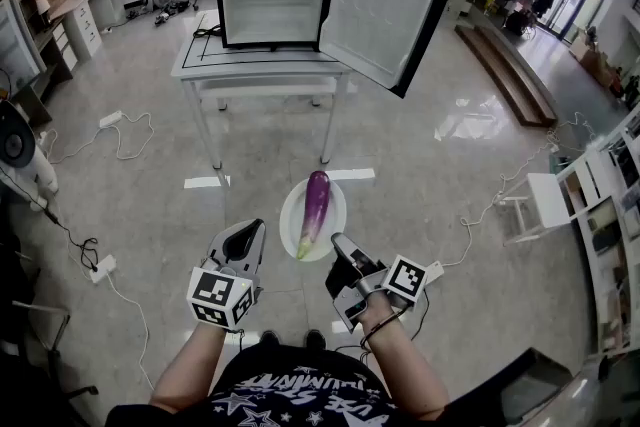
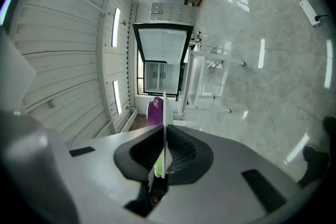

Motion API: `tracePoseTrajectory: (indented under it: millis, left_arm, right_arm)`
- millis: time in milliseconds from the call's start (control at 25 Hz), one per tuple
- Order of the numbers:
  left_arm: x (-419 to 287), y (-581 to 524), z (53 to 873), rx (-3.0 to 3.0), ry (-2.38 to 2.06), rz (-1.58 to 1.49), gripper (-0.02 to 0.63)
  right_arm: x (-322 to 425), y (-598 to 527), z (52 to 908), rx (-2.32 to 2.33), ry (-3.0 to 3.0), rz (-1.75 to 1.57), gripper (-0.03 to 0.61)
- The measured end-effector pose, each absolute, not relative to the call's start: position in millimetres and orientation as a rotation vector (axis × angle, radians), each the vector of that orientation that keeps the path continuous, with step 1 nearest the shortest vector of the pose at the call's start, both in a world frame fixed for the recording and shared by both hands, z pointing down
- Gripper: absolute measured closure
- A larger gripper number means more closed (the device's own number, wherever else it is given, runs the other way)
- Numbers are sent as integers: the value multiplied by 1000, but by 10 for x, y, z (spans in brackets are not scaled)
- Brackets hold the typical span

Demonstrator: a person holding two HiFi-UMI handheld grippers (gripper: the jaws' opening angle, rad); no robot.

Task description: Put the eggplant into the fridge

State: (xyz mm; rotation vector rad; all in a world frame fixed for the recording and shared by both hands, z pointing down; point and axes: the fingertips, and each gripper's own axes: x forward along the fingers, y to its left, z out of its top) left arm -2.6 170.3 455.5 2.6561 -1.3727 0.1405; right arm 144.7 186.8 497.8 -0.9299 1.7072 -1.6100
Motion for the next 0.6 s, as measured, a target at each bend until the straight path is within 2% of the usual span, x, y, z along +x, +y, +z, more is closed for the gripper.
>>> tracePoseTrajectory:
  millis: [600]
  left_arm:
    - [-62,1842,4519,2649,-1456,170,604]
  right_arm:
    - [1312,1895,4943,-918,1753,-1632,552]
